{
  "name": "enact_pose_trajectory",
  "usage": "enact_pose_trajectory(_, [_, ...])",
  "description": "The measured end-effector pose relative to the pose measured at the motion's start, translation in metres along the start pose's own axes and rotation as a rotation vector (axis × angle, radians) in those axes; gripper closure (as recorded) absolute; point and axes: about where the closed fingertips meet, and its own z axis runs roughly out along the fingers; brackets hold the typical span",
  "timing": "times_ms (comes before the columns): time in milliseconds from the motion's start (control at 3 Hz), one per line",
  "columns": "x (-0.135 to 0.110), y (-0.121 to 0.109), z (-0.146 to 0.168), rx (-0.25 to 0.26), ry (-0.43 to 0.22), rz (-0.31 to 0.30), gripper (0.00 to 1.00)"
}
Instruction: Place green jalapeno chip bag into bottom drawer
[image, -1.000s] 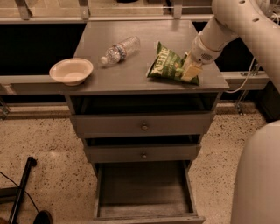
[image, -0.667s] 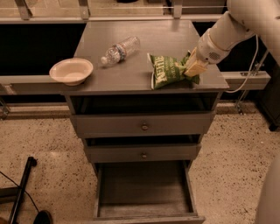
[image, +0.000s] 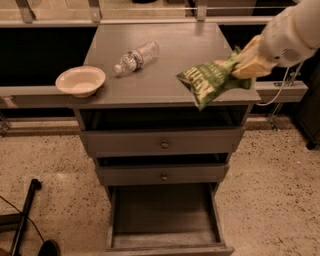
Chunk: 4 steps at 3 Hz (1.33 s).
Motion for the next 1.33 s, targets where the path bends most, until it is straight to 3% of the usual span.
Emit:
enact_pose_trajectory(333, [0.016, 0.041, -0.036, 0.062, 0.080, 0.085, 1.00])
enact_pose_trajectory(667, [0.039, 0.076, -0.012, -0.001, 0.124, 0.144, 1.00])
enact_pose_trajectory(1000, [0.053, 0.086, 0.023, -0.073, 0.099, 0.194, 1.00])
enact_pose_trajectory(1333, [0.097, 0.144, 0.098, -0.169, -0.032, 0.338, 1.00])
